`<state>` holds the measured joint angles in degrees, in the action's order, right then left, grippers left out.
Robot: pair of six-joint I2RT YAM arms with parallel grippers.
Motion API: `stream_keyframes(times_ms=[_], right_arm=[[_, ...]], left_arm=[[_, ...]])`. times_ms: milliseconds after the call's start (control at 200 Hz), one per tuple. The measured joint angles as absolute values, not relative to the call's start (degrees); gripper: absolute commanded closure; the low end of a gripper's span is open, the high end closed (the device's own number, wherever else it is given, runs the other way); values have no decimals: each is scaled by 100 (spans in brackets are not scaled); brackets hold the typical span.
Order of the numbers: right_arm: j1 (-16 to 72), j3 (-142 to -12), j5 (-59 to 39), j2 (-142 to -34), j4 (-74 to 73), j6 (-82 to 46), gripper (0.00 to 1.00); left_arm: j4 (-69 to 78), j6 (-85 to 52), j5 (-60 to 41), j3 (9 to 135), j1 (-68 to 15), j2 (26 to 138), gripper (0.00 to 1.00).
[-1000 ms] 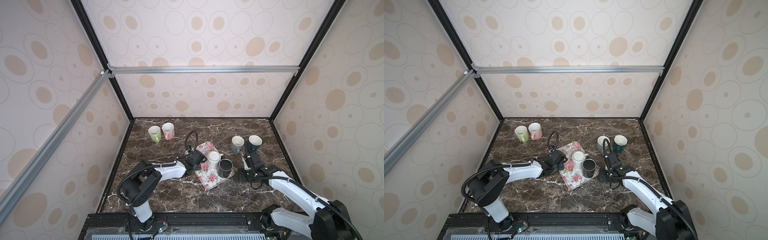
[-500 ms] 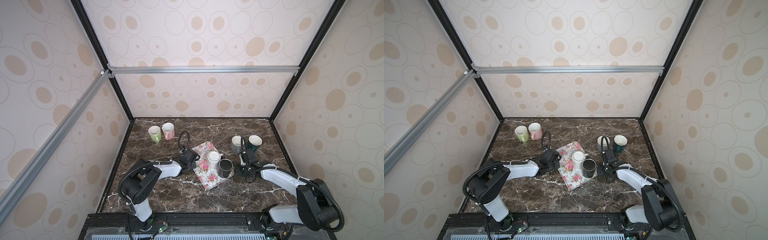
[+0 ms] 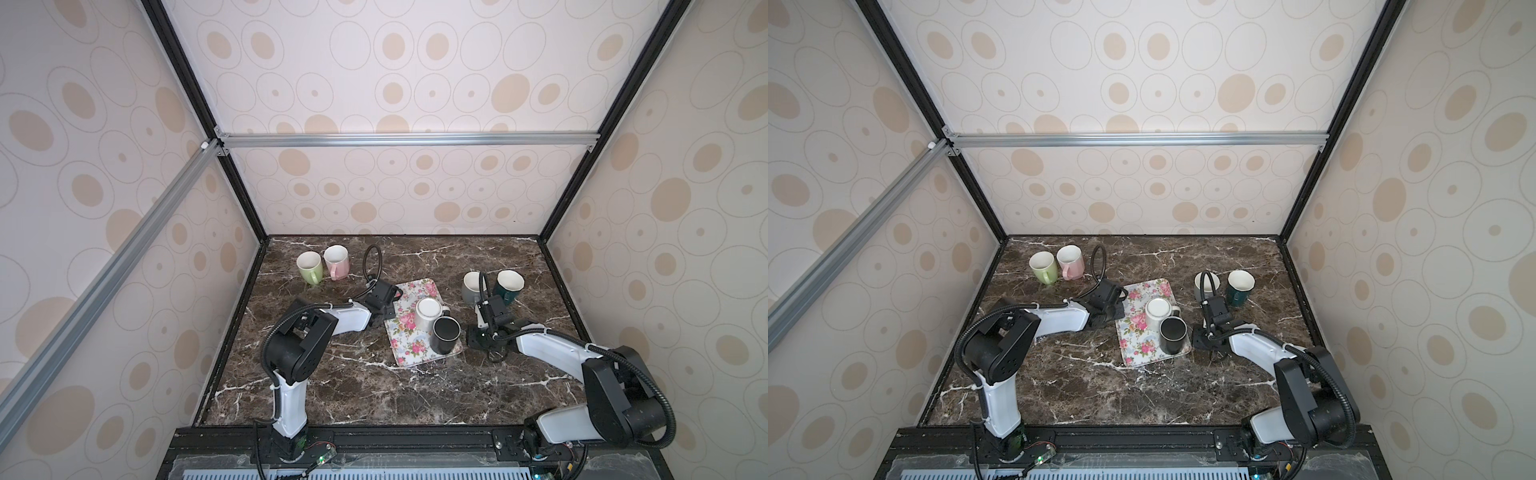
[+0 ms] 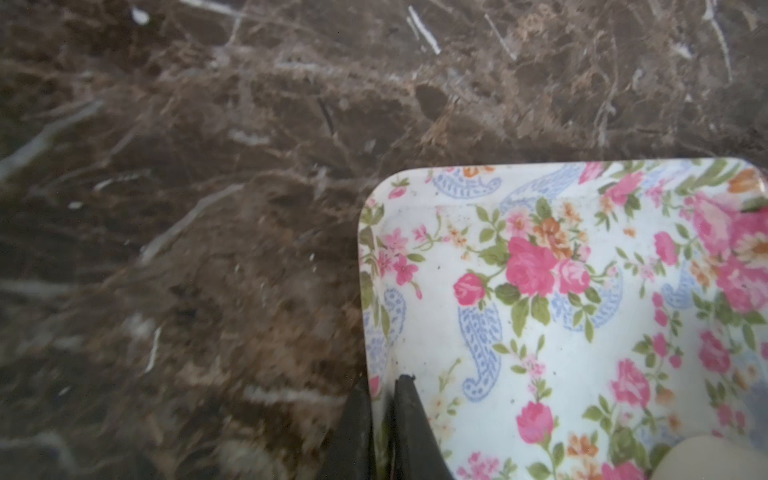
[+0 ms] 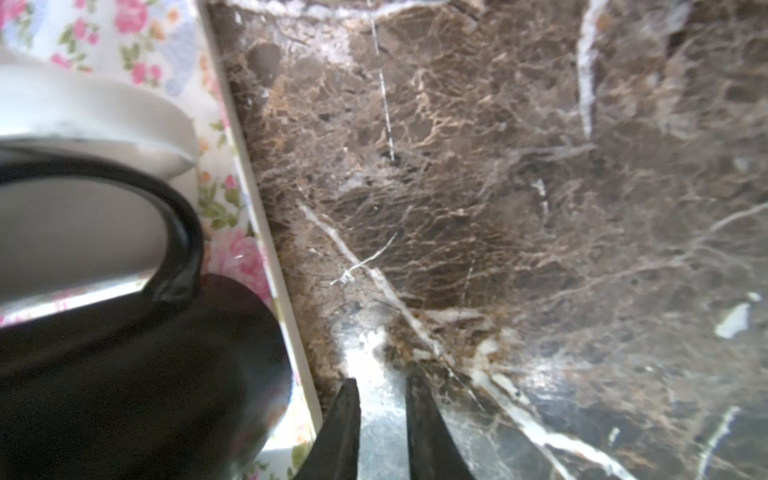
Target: Turn the mug right side up
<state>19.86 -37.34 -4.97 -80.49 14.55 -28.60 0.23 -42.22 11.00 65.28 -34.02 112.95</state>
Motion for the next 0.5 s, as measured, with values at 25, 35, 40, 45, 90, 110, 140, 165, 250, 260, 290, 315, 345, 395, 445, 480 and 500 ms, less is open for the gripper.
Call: stream_keyframes(times_ms=[25, 35, 40, 45, 90, 110, 140, 165, 250, 260, 290, 315, 345, 395, 445, 480, 500], right_arm=[[1986, -3710, -550, -8038, 1422, -2869, 76], [1986, -3699, -567, -8036, 1409, -2875, 76], [1986, -3697, -574, -8036, 1404, -2875, 76], [1986, -3691, -591, -8034, 1400, -2882, 76], [1986, -3662, -679, -8034, 1365, -2912, 76], [1986, -3651, -711, -8031, 1354, -2926, 76], [1986, -3623, -766, -8018, 1328, -2947, 76], [1986, -3597, -797, -7990, 1310, -2958, 76], [1986, -3507, -858, -7830, 1302, -3020, 75], [1986, -3498, -860, -7806, 1302, -3017, 75], [1986, -3479, -864, -7734, 1308, -3026, 74], [1986, -3468, -869, -7675, 1313, -3035, 74], [1986, -3459, -867, -7601, 1330, -3037, 74], [1981, -3454, -862, -7470, 1372, -3035, 74], [1979, -3454, -864, -7332, 1420, -3024, 74], [1975, -3454, -864, -7238, 1463, -3011, 74], [1975, -3454, -864, -7188, 1490, -3006, 74]], left_arm=[[14, -4158, 1096, 6632, -3395, 11373, 88], [16, -4136, 1096, 6672, -3393, 11399, 88], [12, -4112, 1096, 6700, -3391, 11417, 88], [10, -4104, 1094, 6716, -3389, 11428, 88], [-3, -3990, 1074, 6895, -3385, 11561, 89], [-3, -3946, 1061, 6965, -3380, 11601, 89], [-10, -3870, 1033, 7094, -3380, 11690, 90], [-21, -3809, 1004, 7201, -3378, 11762, 90], [-69, -3590, 862, 7609, -3378, 12022, 92], [-71, -3548, 836, 7666, -3378, 12064, 92], [-80, -3465, 751, 7813, -3378, 12162, 92], [-82, -3393, 687, 7918, -3378, 12226, 92], [-86, -3310, 609, 8047, -3382, 12309, 91], [-86, -3181, 495, 8237, -3393, 12438, 92], [-93, -3028, 401, 8414, -3409, 12543, 91], [-121, -2908, 355, 8545, -3417, 12617, 91], [-137, -2851, 333, 8611, -3424, 12656, 91]])
